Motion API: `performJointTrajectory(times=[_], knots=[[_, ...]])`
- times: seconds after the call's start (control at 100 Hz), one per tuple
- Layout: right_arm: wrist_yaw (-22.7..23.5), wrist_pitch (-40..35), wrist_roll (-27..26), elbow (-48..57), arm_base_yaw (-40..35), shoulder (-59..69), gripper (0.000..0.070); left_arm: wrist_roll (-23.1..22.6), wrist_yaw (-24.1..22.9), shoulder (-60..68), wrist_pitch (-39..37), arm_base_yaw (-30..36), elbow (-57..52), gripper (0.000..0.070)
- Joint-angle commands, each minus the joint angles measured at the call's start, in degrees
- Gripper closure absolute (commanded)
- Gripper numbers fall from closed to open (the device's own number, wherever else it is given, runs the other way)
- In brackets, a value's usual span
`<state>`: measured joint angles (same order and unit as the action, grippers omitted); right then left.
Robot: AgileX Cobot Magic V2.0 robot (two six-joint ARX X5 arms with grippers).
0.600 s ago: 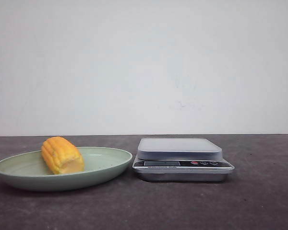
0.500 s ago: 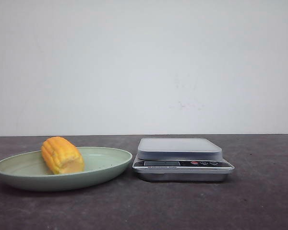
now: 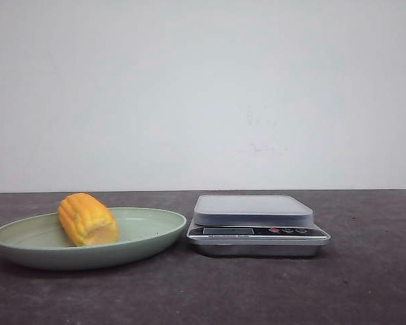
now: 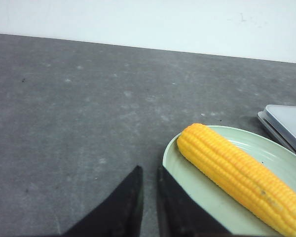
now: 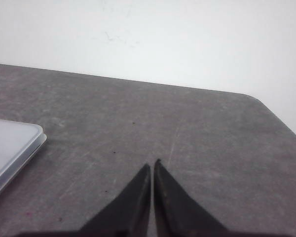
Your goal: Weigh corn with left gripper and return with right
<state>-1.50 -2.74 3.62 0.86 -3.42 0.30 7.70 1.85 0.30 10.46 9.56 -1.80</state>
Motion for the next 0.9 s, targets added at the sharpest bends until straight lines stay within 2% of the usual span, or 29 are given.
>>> performJointTrajectory(times=[0.0, 0.34, 0.45, 0.6, 0.89], knots=[[0.0, 0.6, -0.5, -0.1, -0.2, -0.1, 0.0694, 0.3, 0.1, -0.1, 0.3, 0.2, 1.0, 0.0683], [0.0, 0.6, -0.5, -0.1, -0.2, -0.1, 0.0693, 0.3, 0.1, -0.1, 0.3, 0.2, 1.0, 0.0684], [0.0, 0.6, -0.5, -0.1, -0.2, -0.1, 0.0694, 0.3, -1.3, -0.1, 0.3, 0.2, 1.0, 0.0684], [0.1, 0.9, -0.6, -0.1, -0.2, -0.1, 0.0694, -5.6, -6.4, -0.1, 0.3, 0.2, 1.0, 0.0684], [0.2, 3.5, -0.7, -0.1, -0.2, -0.1, 0.0694, -5.6, -6.8, -0.1, 0.2, 0.2, 1.0, 0.0684]])
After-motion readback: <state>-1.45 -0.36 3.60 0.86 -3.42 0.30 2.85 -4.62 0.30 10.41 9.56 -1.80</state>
